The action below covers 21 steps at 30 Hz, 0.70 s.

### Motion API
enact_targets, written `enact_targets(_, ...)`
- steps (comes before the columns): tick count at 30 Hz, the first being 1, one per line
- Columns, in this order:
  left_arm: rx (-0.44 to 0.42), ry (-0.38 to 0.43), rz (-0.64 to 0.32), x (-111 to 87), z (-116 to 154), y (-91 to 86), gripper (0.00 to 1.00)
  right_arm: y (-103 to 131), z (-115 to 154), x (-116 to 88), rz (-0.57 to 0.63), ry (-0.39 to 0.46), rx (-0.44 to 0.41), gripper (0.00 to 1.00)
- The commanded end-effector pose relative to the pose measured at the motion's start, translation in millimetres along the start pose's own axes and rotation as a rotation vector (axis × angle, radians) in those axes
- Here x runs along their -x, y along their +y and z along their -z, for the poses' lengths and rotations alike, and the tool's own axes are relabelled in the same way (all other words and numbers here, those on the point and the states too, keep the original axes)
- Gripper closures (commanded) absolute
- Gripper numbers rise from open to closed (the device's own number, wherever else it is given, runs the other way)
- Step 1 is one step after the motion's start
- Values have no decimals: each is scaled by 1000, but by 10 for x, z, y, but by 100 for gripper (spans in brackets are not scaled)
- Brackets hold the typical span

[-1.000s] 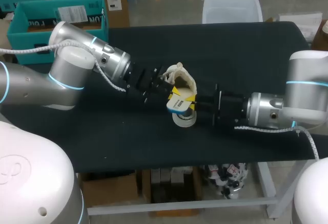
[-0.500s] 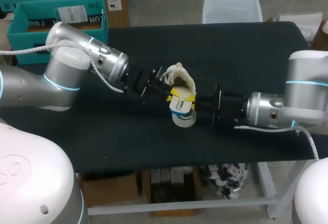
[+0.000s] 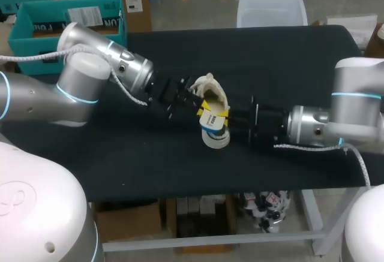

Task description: Open the shoe tongue, take the insole out of the shoe, put the insole back into the shoe, and pack the shoe into the shoebox

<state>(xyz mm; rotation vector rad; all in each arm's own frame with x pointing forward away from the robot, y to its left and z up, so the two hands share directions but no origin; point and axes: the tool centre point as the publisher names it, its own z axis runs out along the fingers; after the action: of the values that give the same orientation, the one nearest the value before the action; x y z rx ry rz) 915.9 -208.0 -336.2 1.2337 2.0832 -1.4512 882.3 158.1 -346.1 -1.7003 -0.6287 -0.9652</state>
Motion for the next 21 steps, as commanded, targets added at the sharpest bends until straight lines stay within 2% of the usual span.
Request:
enact_targets(1,-10,3,10,35,-43,111,100,125,-83,-2,-6,-1,-21,100)
enact_targets(6,-12,8,14,16,-47,120,100,109,-62,-13,-8,1,-15,100)
enact_targets(8,-13,9,15,8,-46,119,100,75,-36,-25,-3,6,-10,63)
enact_targets(11,-14,8,16,0,-41,104,100,-8,-1,-48,10,7,-4,43)
enact_targets(12,-14,7,16,-2,-41,97,100,-38,13,-61,17,6,0,41)
enact_targets(13,-15,6,15,-3,-39,88,100,-64,25,-73,22,6,1,40)
enact_targets(14,-15,5,15,-5,-39,79,100,-94,40,-78,28,4,4,45)
enact_targets(21,-12,-1,9,-14,-36,30,100,-184,75,-62,39,1,5,89)
